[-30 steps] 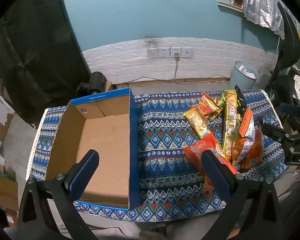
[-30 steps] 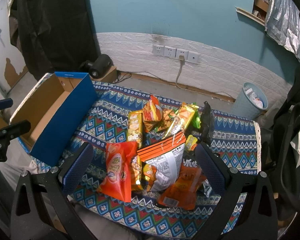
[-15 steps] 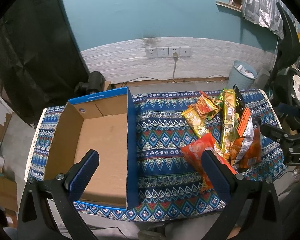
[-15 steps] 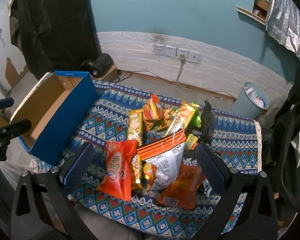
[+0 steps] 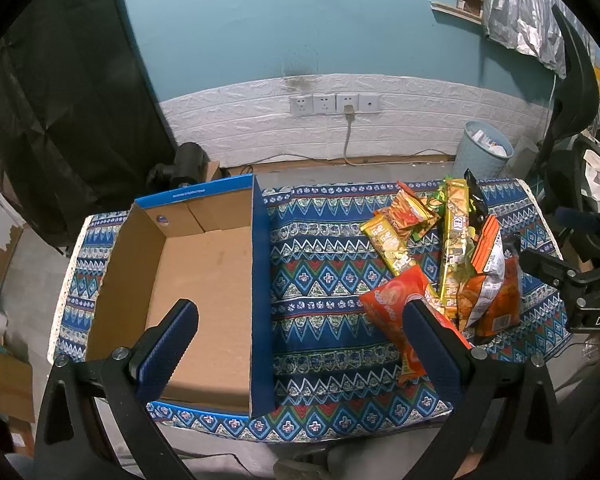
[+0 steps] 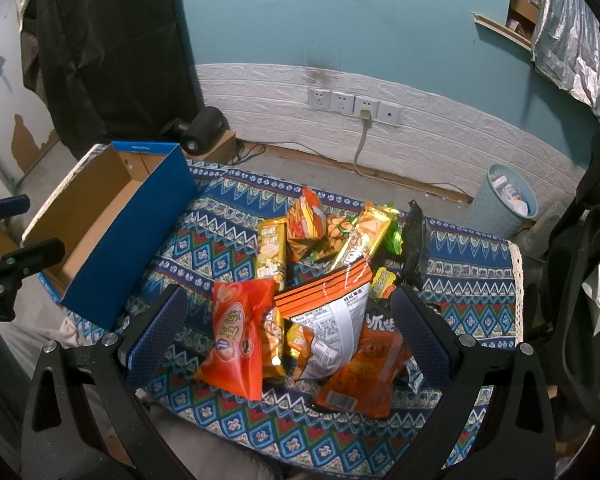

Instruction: Organize snacks

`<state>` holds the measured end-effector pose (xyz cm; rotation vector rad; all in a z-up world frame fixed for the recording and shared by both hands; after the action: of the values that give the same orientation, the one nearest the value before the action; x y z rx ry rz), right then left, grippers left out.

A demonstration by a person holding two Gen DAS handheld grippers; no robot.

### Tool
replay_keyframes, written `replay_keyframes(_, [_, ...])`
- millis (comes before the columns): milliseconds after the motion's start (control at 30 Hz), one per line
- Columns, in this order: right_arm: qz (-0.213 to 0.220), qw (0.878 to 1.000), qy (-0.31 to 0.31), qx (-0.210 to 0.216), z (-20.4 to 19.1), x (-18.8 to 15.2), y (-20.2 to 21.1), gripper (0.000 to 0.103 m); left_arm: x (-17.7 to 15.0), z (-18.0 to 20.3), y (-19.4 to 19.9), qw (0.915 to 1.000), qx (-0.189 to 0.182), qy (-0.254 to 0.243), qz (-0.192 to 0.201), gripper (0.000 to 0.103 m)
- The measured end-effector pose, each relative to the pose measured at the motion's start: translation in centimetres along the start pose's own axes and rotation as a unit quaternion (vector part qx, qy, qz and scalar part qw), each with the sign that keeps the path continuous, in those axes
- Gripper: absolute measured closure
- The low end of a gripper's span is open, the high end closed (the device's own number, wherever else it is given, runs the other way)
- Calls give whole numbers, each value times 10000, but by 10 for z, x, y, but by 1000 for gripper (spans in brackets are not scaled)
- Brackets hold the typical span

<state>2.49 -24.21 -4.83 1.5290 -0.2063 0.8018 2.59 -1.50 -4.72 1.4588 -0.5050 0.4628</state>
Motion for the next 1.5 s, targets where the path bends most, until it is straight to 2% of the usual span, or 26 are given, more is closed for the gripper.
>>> replay_keyframes(700, [-1, 10000, 0, -21, 3, -1, 3, 3, -1, 6, -4, 9999, -85, 24, -135, 0])
replay_keyframes(1167, [-72, 9997, -162, -146, 26, -17, 7, 3, -6, 26, -20, 9995, -89, -20, -295, 0])
replay_keyframes(1267, [-165, 9994, -206, -213, 35, -26, 3, 3, -8, 36, -29, 9991, -108, -53, -399, 0])
replay_keyframes(1500, [-461, 9971, -522, -317, 65, -55, -8, 3, -23, 64, -63, 9938, -317, 124, -1057, 0])
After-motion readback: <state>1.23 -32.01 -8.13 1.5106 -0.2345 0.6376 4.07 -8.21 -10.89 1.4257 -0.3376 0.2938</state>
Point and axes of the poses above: each gripper's, at about its wrist camera, not at the fingertips, and y roughly against the way its jaws point, z to its right, x to its top, the point moved 5 cm from there along -y, roughly the way its jaws point, and after that the axes turned 12 degrees about y, right-handed, at the moved point
